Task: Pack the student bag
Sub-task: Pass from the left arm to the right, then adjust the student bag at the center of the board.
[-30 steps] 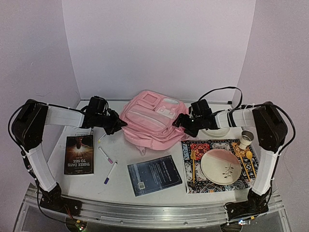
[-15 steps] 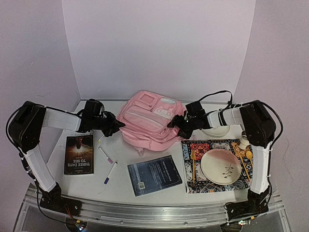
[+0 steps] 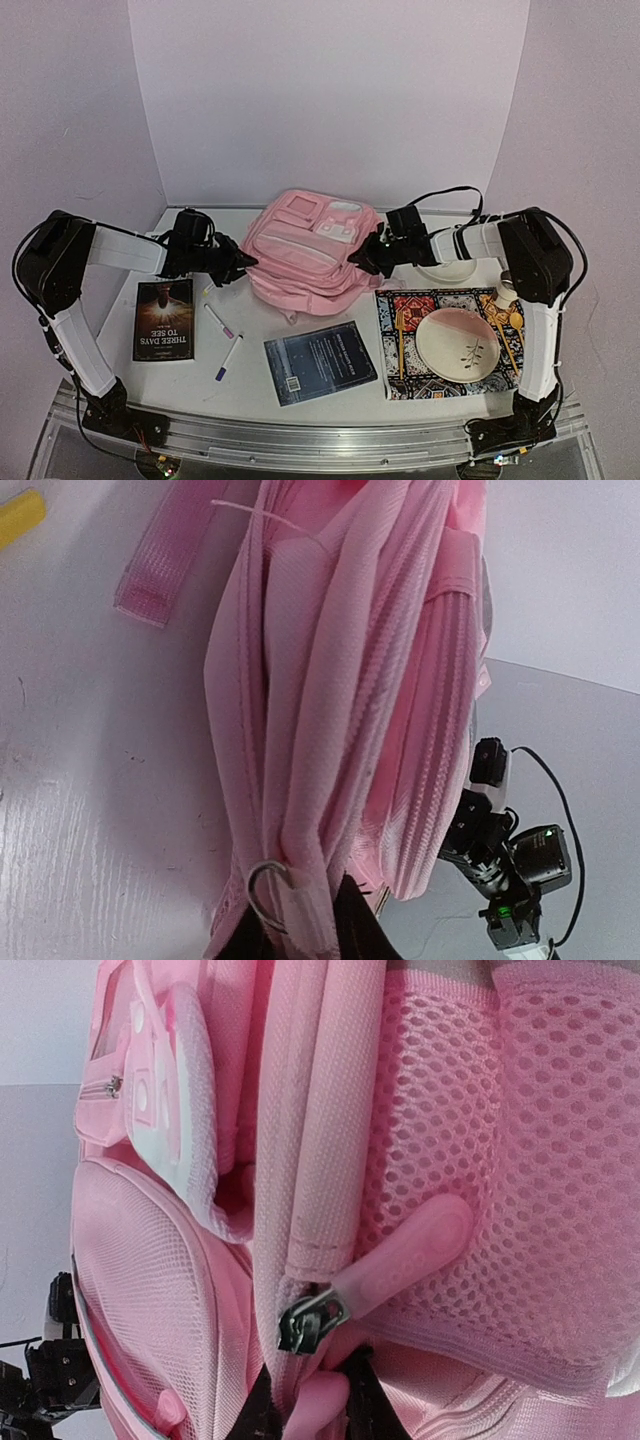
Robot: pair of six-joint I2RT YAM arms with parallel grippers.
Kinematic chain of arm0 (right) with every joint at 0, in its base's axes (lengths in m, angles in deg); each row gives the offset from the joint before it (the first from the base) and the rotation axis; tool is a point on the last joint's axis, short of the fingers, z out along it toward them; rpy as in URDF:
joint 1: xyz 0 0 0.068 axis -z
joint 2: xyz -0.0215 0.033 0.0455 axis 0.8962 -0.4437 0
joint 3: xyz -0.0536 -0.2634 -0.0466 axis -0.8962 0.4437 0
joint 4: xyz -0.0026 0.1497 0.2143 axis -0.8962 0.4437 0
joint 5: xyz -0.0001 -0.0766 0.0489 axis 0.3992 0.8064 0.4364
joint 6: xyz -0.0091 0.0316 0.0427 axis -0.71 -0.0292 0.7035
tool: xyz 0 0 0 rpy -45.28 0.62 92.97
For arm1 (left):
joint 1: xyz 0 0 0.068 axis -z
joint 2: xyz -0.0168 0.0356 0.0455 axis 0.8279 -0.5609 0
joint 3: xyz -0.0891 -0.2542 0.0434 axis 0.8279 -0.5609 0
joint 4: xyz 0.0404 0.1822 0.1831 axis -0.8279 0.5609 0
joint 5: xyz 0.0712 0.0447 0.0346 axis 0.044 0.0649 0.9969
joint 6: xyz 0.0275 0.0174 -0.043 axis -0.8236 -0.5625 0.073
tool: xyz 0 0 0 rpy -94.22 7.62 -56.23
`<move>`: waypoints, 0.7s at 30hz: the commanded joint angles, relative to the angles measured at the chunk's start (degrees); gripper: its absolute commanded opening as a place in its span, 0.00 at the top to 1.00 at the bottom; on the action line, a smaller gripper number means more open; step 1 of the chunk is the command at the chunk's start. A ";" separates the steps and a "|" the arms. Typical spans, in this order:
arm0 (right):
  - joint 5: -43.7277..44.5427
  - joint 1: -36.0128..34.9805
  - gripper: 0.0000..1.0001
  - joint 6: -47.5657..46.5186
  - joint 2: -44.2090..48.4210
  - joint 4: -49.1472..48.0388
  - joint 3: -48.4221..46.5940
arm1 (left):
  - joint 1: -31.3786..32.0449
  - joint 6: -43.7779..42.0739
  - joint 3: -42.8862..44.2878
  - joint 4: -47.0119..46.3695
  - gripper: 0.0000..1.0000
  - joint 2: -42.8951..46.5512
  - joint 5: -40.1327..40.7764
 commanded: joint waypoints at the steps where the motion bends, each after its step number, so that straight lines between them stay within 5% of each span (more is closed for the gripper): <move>1: -3.06 -0.88 1.00 -0.87 9.25 -5.02 1.35 | 0.23 -5.48 1.20 -5.78 0.68 2.01 -0.57; 13: 1.42 -2.02 1.00 0.90 16.51 -4.96 4.99 | 0.75 -28.34 14.06 23.08 0.31 6.53 22.50; 21: 5.86 -4.23 1.00 2.59 18.80 -4.50 5.76 | 5.20 -30.19 20.19 30.82 0.27 8.69 26.58</move>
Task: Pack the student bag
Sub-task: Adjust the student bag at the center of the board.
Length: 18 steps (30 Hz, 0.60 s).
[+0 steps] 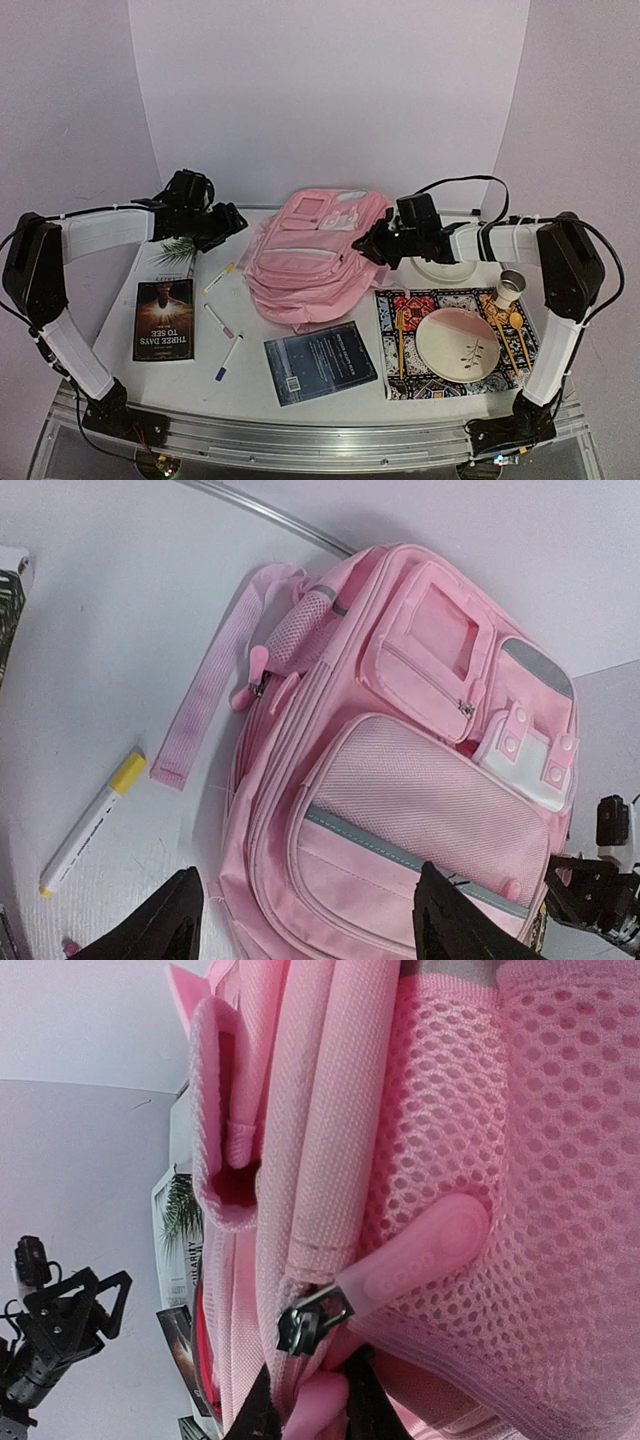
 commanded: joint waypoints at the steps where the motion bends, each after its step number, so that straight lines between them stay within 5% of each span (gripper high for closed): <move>1: 2.59 -2.14 1.00 0.91 6.30 -5.05 -0.14 | 4.98 -1.83 4.97 5.32 0.27 2.47 4.15; 18: 12.47 -6.17 1.00 5.75 8.91 -2.45 0.36 | 21.50 6.06 12.82 5.16 0.46 -4.00 2.37</move>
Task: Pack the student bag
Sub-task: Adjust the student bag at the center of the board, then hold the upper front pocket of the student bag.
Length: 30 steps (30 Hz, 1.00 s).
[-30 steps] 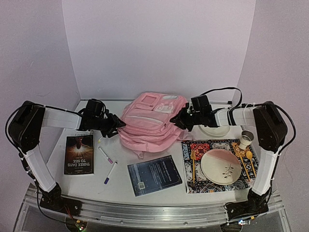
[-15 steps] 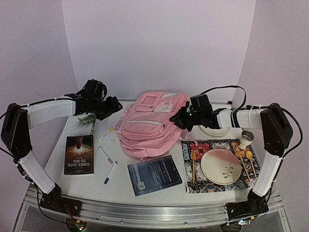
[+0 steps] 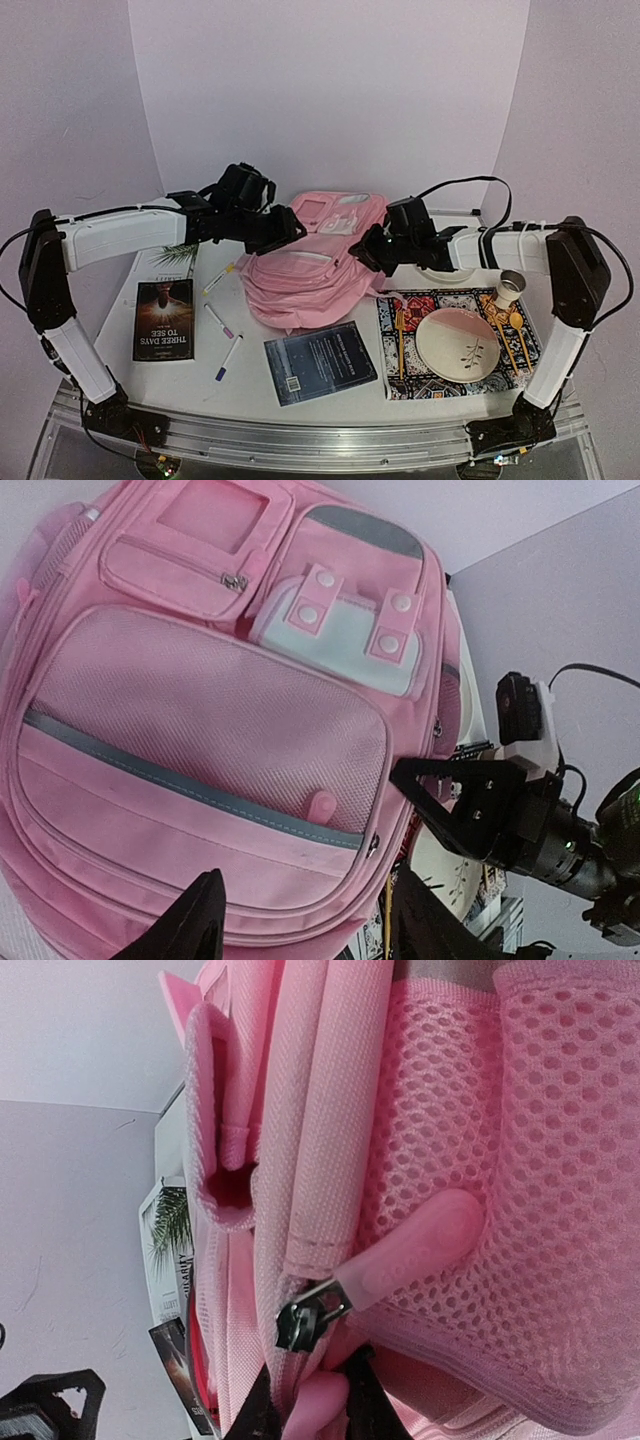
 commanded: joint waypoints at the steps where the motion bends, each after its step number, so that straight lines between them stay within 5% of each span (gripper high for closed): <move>1: 3.41 -1.51 1.00 1.69 6.08 -4.69 -1.35 | 3.34 2.49 2.02 0.10 0.48 -1.36 0.29; 9: 11.62 -5.06 1.00 5.72 8.85 -4.66 -0.08 | 7.29 5.04 0.60 -0.37 0.63 -1.77 -0.03; 22: 18.35 -9.20 1.00 8.77 8.53 -4.76 0.07 | 7.52 9.67 -5.22 -2.43 0.70 -0.85 0.95; 30: 18.51 -9.44 1.00 7.74 6.51 -4.70 -2.00 | 7.63 13.21 -9.50 -3.20 0.64 3.61 4.36</move>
